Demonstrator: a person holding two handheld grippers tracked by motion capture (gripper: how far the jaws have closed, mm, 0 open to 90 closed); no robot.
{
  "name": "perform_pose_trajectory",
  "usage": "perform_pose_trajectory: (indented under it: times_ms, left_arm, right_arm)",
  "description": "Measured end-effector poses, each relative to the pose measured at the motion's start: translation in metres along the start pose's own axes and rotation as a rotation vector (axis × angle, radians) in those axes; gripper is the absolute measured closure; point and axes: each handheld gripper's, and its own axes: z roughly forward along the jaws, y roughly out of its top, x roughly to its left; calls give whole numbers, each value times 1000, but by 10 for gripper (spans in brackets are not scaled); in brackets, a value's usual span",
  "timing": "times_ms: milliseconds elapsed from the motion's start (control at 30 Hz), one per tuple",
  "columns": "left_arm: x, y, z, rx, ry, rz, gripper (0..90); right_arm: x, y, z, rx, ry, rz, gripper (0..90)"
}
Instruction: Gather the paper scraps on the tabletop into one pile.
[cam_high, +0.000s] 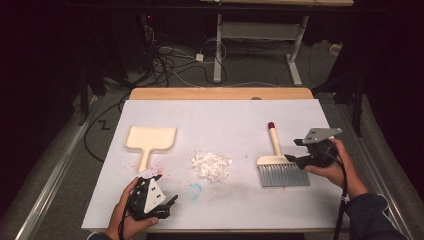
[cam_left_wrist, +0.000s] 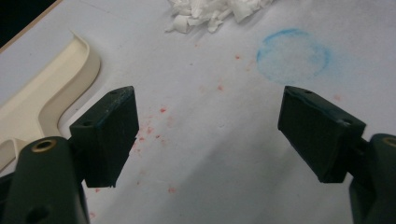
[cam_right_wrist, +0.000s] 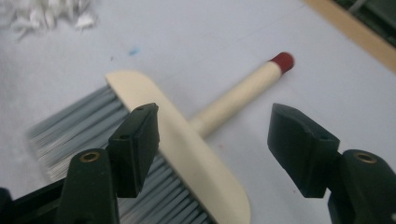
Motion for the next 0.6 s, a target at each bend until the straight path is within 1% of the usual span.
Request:
perform_pose_trajectory:
  times_ms: [67,100,133,167,233,267,300,333,367,400,467,500,533,567,600]
  left_arm:
    - [0,1,0,-2,3,0,191]
    - [1,1,0,-2,6,4,191]
    - [1,1,0,-6,6,1,191]
    - [2,1,0,-4,9,-1,190]
    - [3,1,0,-6,15,-14,185]
    - [4,2,0,-13,19,-23,181]
    - [4,2,-1,-19,21,-29,174]
    - [4,2,-2,-25,25,-34,172]
    - [4,2,-3,-31,27,-39,169]
    - [4,2,-4,-34,32,-45,163]
    - [3,0,-6,-36,35,-51,162]
    - [3,0,-7,-36,37,-50,161]
    - [2,0,-8,-42,38,-52,161]
    - [1,0,-9,-46,37,-51,161]
    - [1,0,-10,-49,37,-52,161]
  right_arm:
    - [2,-5,-6,-62,-29,34,353]
    - [5,-7,-9,-93,-43,45,327]
    - [8,-9,-11,-123,-79,57,308]
    - [12,-12,-15,-159,-111,78,313]
    - [23,-18,-22,-247,-128,126,293]
    - [30,-21,-26,-286,-141,132,290]
    - [39,-24,-32,-321,-162,107,285]
    - [45,-26,-37,-340,-179,95,272]
    - [52,-28,-42,-366,-199,95,259]
    - [58,-31,-46,-394,-212,110,257]
    - [72,-36,-49,-408,-236,139,252]
    - [79,-38,-50,-409,-237,137,253]
    - [86,-40,-51,-413,-249,128,254]
    - [92,-42,-52,-409,-260,111,250]
    - [97,-43,-53,-401,-256,100,247]
